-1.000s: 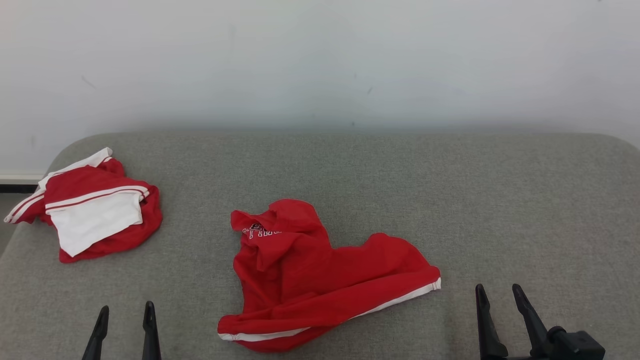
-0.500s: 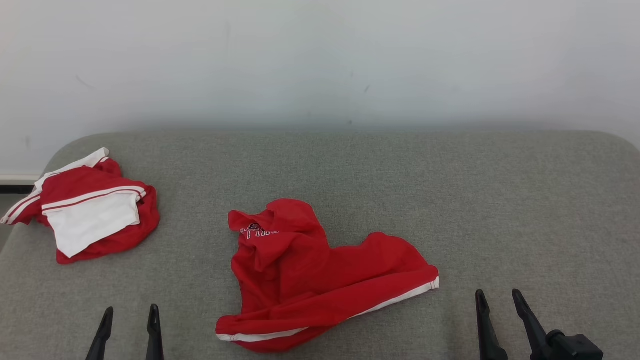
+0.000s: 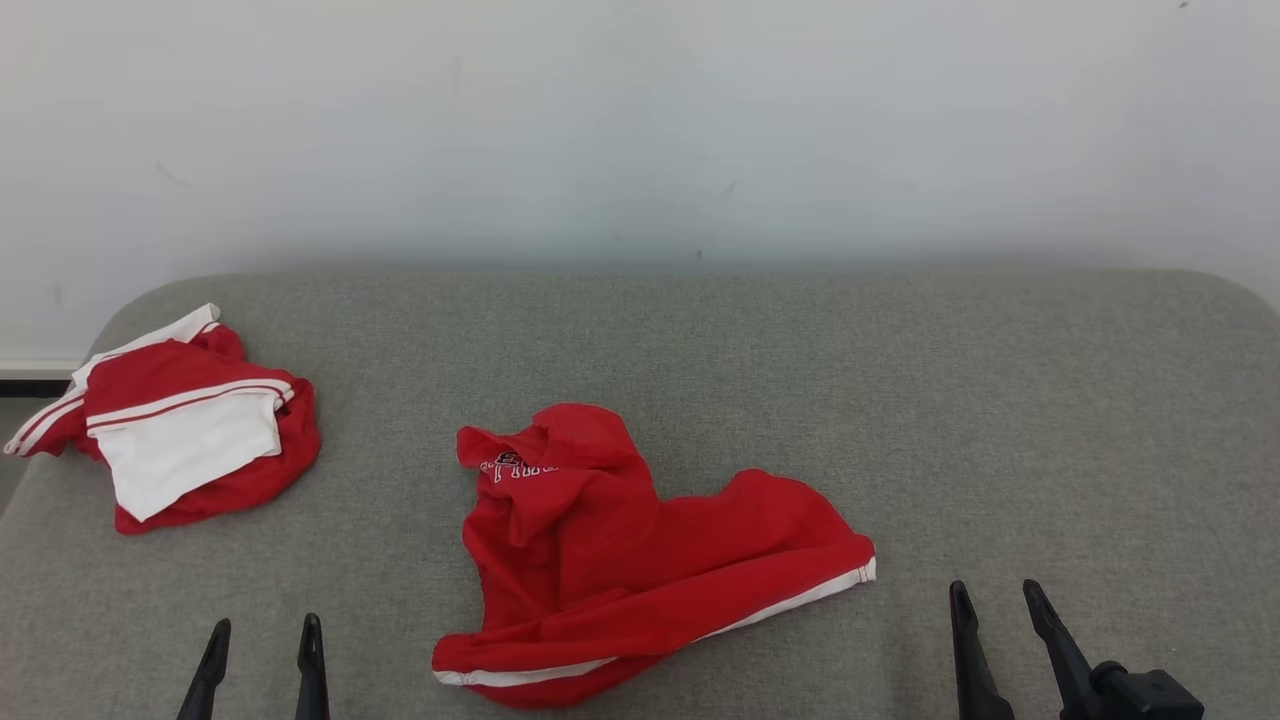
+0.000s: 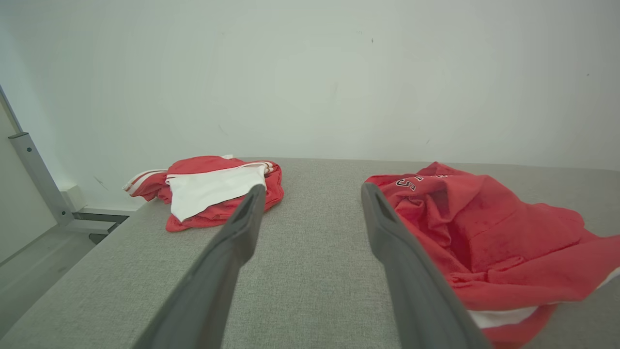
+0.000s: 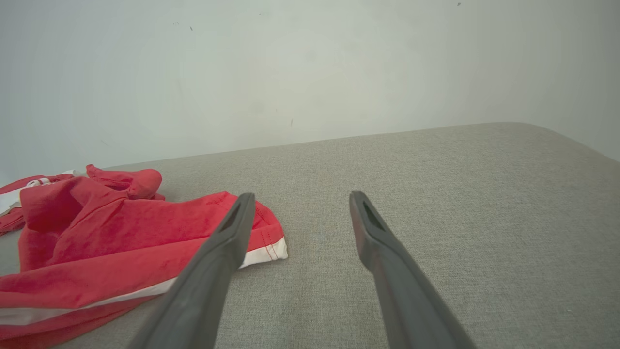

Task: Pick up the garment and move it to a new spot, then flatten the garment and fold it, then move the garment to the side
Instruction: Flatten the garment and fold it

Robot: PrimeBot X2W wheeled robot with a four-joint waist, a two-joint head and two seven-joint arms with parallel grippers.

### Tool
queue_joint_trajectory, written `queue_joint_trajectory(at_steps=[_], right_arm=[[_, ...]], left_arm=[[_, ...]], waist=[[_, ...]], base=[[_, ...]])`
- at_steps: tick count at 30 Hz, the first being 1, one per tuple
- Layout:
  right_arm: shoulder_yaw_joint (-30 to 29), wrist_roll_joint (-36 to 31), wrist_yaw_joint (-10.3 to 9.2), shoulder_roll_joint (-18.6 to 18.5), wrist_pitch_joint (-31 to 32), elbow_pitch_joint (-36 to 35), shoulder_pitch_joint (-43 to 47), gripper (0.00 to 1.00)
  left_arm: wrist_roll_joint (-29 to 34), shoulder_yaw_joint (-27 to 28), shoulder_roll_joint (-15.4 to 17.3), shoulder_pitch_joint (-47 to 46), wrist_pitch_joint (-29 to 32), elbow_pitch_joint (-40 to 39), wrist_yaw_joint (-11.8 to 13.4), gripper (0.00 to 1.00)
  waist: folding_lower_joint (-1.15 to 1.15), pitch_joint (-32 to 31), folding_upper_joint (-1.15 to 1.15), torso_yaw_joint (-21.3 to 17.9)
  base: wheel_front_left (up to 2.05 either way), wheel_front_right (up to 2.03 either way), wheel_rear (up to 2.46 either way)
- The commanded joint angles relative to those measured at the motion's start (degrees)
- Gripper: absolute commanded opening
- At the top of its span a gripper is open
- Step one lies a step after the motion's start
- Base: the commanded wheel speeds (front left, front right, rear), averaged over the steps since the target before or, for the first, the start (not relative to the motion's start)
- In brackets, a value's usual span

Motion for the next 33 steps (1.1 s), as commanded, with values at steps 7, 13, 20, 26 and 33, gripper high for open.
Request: queue_joint_trajectory(at_steps=[7, 13, 20, 26, 33], right_arm=[[-0.2, -0.3, -0.13, -0.1, 0.0, 0.1, 0.5, 1.0], [0.0, -0.2, -0.13, -0.1, 0.0, 0.3, 0.7, 1.0], [0.3, -1.5, -0.13, -0.1, 0.3, 0.8, 0.0, 1.0], [0.9, -3.1, -0.13, -0.2, 1.0, 1.8, -1.4, 1.0], [2.8, -3.8, -0.13, -2.2, 1.9, 6.3, -4.5, 1.0]], left_arm=[[0.9, 0.2, -0.4, 0.6, -0.2, 0.3, -0.4, 1.0], [0.6, 0.1, -0.5, 0.7, -0.2, 0.8, -0.7, 1.0], [-0.6, -3.8, 1.6, 1.1, -0.2, 2.9, -0.8, 1.0], [-2.8, -9.5, 4.1, 0.4, -0.2, 5.5, -0.8, 1.0], [-6.8, -17.8, 7.8, -3.1, -0.2, 11.5, -0.8, 1.0]], waist=[[0.0, -0.2, 0.0, 0.2], [0.0, -0.3, 0.0, 0.3], [0.0, -0.5, 0.0, 0.9], [0.0, 0.0, 0.0, 1.4], [0.0, 1.2, 0.0, 1.8]], base=[[0.0, 0.0, 0.0], [0.0, 0.0, 0.0], [0.0, 0.0, 0.0], [0.0, 0.0, 0.0], [0.0, 0.0, 0.0]])
